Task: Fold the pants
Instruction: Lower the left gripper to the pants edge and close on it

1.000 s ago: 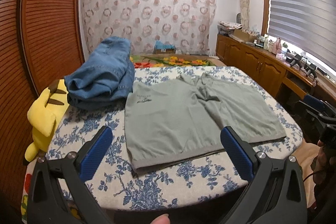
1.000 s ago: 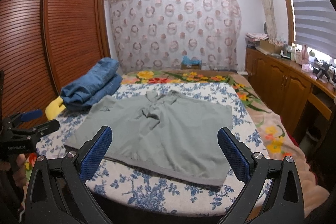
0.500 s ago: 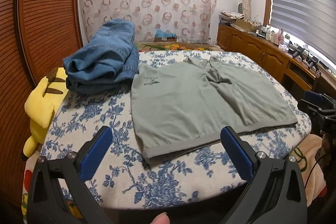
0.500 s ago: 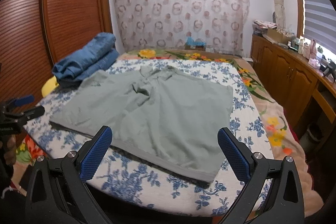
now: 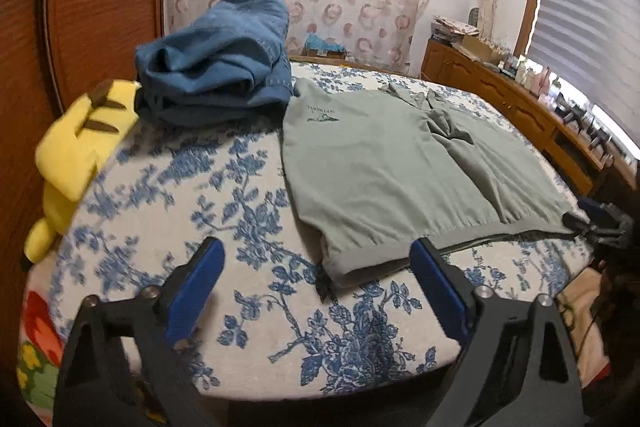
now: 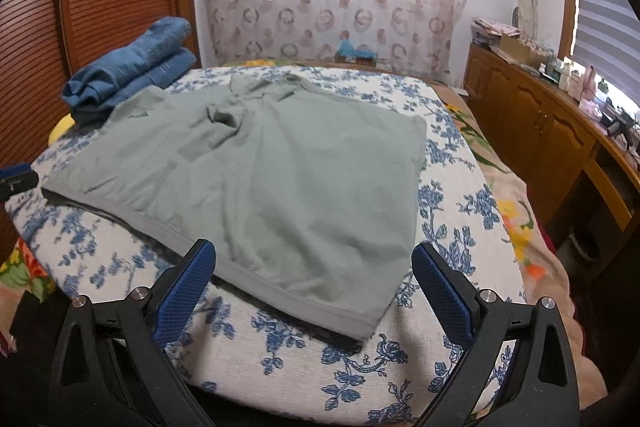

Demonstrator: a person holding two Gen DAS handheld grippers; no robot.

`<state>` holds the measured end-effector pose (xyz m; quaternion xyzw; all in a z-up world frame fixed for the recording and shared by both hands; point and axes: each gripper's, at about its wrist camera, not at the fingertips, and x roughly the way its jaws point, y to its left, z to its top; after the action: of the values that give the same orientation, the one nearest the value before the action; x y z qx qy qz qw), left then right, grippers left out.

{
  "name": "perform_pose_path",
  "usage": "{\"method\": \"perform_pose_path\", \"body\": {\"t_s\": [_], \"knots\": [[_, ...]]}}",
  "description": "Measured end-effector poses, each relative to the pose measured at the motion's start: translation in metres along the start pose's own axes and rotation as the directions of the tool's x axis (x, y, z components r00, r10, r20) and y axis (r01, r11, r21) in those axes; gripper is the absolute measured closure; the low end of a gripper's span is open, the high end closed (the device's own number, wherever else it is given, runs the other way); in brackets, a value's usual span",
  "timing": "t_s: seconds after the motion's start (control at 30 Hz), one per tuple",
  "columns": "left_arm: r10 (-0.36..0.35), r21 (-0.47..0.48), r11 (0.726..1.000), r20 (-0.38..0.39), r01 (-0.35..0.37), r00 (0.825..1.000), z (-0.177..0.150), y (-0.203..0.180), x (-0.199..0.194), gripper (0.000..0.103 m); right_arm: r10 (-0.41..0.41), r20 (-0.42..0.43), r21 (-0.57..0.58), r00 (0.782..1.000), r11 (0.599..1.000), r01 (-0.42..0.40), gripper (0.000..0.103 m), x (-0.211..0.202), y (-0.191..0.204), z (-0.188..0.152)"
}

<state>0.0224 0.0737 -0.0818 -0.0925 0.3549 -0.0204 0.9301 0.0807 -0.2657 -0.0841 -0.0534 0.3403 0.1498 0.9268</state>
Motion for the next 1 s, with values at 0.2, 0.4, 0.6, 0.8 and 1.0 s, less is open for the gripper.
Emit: {"method": "perform_pose_path", "body": {"t_s": [0.2,0.4,0.6,0.8,1.0], "knots": [[-0.045,-0.038,0.998,-0.021,0.044,0.999,-0.007,0.003,0.009,0.032,-0.009,-0.052,0.006,0.999,1.000,0.010,0.007,0.010,-0.002,-0.015],[-0.064,-0.041,0.997,-0.035,0.063,0.997,-0.010,-0.002,0.014,0.048,-0.010,-0.016,0.020,1.000,1.000,0.010,0.007,0.006,-0.005,-0.020],[-0.077,-0.077,0.994,-0.029,0.074,0.997,-0.010,0.000,0.016,0.052,-0.012,-0.007,0.019,1.000,1.000,0.012,0.006,0.005,-0.002,-0.020],[-0.066,-0.072,0.995,-0.023,0.064,0.998,-0.009,-0.002,0.016,0.061,-0.012,0.006,0.018,1.000,1.000,0.012,0.006,0.004,-0.002,-0.022],[-0.055,-0.061,0.997,-0.018,0.054,0.998,-0.010,-0.006,0.015,0.089,-0.013,0.012,0.017,1.000,1.000,0.012,0.006,0.004,-0.002,-0.023]]}}
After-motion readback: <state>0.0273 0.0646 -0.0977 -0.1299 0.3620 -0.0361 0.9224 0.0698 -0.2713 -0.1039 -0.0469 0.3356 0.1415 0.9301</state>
